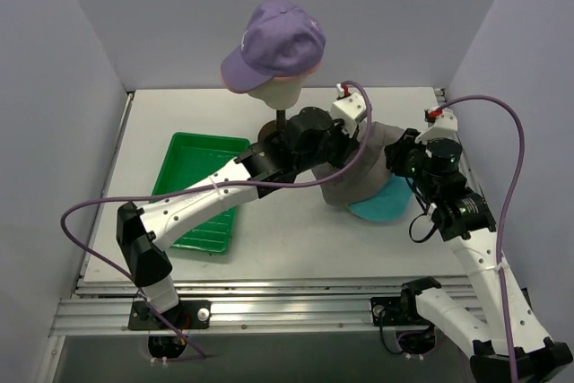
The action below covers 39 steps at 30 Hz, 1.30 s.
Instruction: Stack the hats
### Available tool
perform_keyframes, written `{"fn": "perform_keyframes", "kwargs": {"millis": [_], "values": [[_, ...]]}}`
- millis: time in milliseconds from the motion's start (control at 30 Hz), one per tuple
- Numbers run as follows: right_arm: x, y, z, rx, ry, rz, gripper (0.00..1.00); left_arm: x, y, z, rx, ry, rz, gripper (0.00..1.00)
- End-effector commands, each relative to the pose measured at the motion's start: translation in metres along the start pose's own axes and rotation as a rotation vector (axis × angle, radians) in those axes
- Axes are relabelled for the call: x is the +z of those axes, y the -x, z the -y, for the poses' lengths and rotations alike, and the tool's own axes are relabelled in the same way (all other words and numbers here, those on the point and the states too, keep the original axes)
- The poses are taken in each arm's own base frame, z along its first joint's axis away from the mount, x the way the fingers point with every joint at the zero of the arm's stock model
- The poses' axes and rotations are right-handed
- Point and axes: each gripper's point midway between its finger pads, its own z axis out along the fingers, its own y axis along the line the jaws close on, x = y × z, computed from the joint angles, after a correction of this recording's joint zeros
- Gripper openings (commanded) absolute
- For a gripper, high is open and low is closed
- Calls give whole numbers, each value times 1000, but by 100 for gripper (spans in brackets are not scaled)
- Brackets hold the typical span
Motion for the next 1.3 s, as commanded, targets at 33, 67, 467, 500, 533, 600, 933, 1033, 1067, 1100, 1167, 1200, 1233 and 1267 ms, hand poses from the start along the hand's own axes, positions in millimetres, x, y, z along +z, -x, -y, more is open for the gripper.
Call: {"fn": "perform_keyframes", "kwargs": {"millis": [33,67,467,500,533,600,933,1033,1067,1100,1167,1200,1233,1267], "values": [[1,7,21,14,-79,42,21,-3,49,6,14,0,137,2],[0,8,23,17,-82,46,22,-1,51,8,10,-6,147,2],[-5,-5,68,80,-225,59,15,20,49,31,6,-58,156,2],[-5,-6,71,89,-231,61,13,23,48,33,7,-61,153,2],[-4,-5,71,94,-223,66,7,27,45,34,5,-63,146,2],[0,-13,75,100,-234,47,1,30,45,35,2,-63,146,2],[-10,2,71,142,-143,89,26,49,36,36,12,-59,128,2],[-8,0,68,168,-127,76,38,53,35,34,20,-45,127,2],[-5,-2,70,178,-137,66,40,54,36,33,22,-43,127,3],[-3,-4,73,187,-153,64,42,58,33,34,21,-46,122,2],[0,-7,76,213,-159,59,43,59,35,38,19,-64,122,2],[2,-7,73,220,-136,61,43,62,32,39,19,-68,114,2],[4,-9,72,234,-124,54,43,63,32,40,19,-69,111,2],[6,-13,74,242,-120,47,43,63,32,38,20,-63,111,2]]}}
